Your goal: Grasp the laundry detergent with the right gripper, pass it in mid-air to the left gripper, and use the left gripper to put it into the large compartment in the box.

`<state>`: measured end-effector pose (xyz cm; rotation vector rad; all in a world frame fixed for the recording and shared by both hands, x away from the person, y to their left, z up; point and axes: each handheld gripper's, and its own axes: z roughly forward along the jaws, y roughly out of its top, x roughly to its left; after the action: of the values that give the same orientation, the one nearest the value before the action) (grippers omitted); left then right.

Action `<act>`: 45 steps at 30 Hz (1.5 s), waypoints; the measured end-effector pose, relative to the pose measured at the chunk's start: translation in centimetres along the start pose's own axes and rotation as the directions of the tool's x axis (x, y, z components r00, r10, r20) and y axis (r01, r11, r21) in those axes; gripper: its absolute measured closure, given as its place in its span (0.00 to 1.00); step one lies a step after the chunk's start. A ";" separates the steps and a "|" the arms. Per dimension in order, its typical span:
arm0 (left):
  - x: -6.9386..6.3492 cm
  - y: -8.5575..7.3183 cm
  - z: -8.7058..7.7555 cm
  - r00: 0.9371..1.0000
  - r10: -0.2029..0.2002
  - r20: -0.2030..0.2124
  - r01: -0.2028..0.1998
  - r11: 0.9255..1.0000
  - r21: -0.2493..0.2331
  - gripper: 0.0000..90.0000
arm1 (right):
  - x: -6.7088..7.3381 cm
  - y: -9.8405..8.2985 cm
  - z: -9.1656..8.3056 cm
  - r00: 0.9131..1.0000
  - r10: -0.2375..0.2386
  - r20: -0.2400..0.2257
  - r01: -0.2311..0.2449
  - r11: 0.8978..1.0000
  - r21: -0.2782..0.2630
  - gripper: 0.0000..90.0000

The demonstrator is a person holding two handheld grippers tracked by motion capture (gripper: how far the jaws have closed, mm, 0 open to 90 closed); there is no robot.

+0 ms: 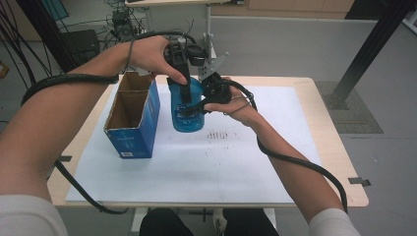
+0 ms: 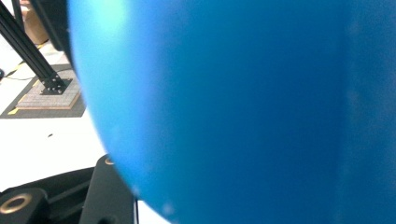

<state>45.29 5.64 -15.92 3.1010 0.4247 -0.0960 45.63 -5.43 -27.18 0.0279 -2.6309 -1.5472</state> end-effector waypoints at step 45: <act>-0.1 -0.1 -0.6 1.000 0.000 -0.011 0.000 1.000 -0.010 0.41 | 0.1 0.3 -0.4 0.999 0.034 0.009 -0.034 0.999 -0.031 0.45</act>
<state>45.24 5.76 -15.27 3.0928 0.4243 -0.0765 45.54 -5.63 -26.72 -0.0261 -2.6003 -1.5811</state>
